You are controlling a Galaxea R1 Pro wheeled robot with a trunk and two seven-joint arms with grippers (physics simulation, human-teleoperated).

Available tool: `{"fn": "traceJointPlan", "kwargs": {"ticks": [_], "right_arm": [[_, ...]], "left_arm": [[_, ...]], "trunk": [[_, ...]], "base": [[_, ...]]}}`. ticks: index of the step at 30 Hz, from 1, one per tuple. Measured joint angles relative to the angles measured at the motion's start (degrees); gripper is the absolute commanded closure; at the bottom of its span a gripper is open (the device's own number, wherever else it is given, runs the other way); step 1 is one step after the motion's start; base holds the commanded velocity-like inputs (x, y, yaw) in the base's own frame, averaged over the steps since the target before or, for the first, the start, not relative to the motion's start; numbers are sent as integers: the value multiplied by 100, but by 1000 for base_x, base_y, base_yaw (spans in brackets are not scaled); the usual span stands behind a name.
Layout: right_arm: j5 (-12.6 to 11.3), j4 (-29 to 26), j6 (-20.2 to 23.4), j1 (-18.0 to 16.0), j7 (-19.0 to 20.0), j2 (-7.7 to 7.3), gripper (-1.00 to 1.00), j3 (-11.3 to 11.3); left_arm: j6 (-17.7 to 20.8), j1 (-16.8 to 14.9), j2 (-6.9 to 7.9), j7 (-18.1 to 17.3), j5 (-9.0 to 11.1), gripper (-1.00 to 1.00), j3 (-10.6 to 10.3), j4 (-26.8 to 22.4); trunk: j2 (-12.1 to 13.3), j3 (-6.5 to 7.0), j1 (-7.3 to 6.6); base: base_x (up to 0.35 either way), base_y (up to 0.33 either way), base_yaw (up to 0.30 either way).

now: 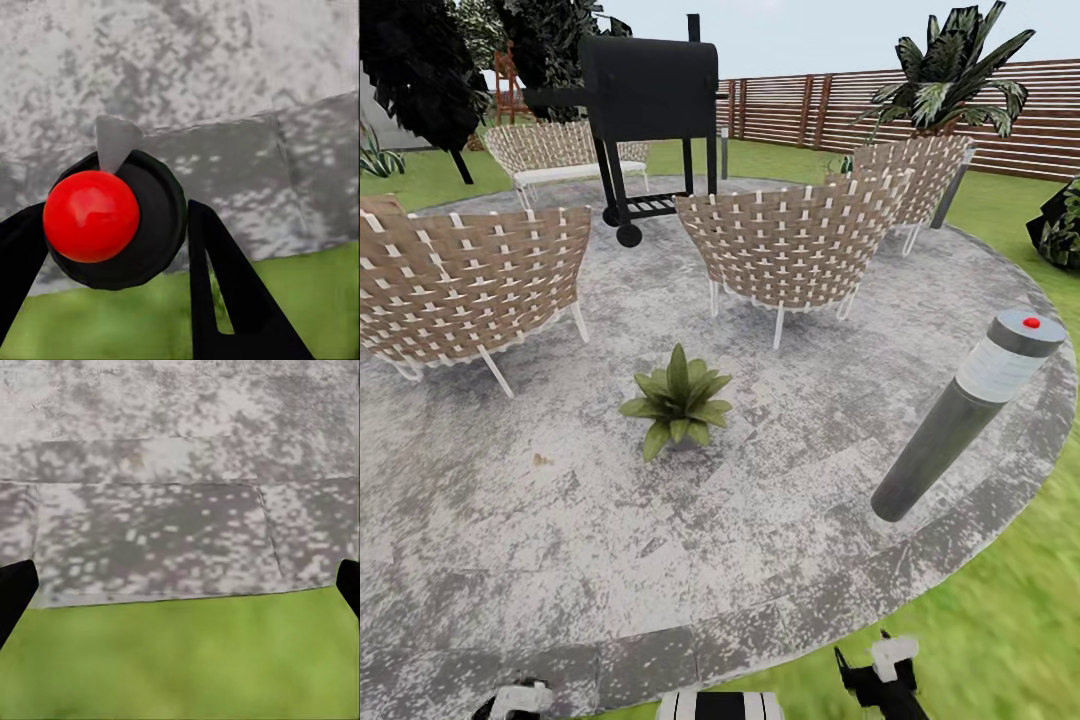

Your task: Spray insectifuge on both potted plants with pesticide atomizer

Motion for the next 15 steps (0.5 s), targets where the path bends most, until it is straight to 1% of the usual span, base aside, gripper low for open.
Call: {"fn": "traceJointPlan", "kwargs": {"ticks": [1,2,3,4,5,6,7,8,9,11,12,13,14,15], "right_arm": [[232,-451,386,-1,165,3,-100,124],[382,-850,798,-1,440,5,-100,168],[513,-1619,1654,-6,1349,6,-100,209],[510,-2129,1999,-9,1690,8,-100,218],[526,-2357,2229,-13,1897,10,-100,228],[534,-2452,2339,-33,2018,8,-100,232],[566,-2532,2442,-112,2260,6,-100,235],[626,-2566,2487,-193,2478,5,-100,237],[778,-2594,2530,-342,2877,5,-100,237],[1090,-2618,2581,-594,3517,6,-100,237],[1179,-2627,2620,-673,3689,8,-100,237],[1250,-2670,2710,-754,3843,12,-100,237],[1281,-2724,2779,-787,3906,15,-100,237],[1301,-2827,2870,-815,3974,20,-100,237]], "left_arm": [[75,-140,53,-433,-328,100,-217,-20],[208,-338,78,-814,-603,100,-312,-58],[773,-757,183,-1853,-1380,100,-413,-165],[1147,-1229,215,-2452,-1668,100,-390,-301],[1452,-1449,227,-2963,-1989,100,-399,-435],[1650,-1595,223,-3305,-2197,100,-397,-534],[1900,-1840,194,-3807,-2512,100,-404,-683],[2033,-2022,180,-4112,-2678,100,-401,-790],[2200,-2241,164,-4521,-2930,100,-408,-923],[2383,-2593,134,-5069,-3164,100,-403,-1079],[2422,-2716,108,-5250,-3216,100,-407,-1114],[2455,-2849,50,-5495,-3259,100,-440,-1143],[2467,-2914,8,-5649,-3296,100,-508,-1156],[2489,-2969,-45,-5839,-3345,100,-672,-1170]], "trunk": [[0,1,0],[0,1,0],[1,0,1],[0,2,-1],[0,1,0],[0,1,0],[0,1,0],[0,1,-1],[0,1,0],[0,1,-1],[0,1,0],[0,1,-1],[0,1,0],[0,1,0]], "base": [[0,0,0],[0,0,0],[0,0,0],[0,0,0],[0,0,0],[0,0,0],[0,0,0],[0,0,0],[0,0,0],[0,0,0],[0,0,0],[0,0,0],[0,0,0],[0,0,0]]}}
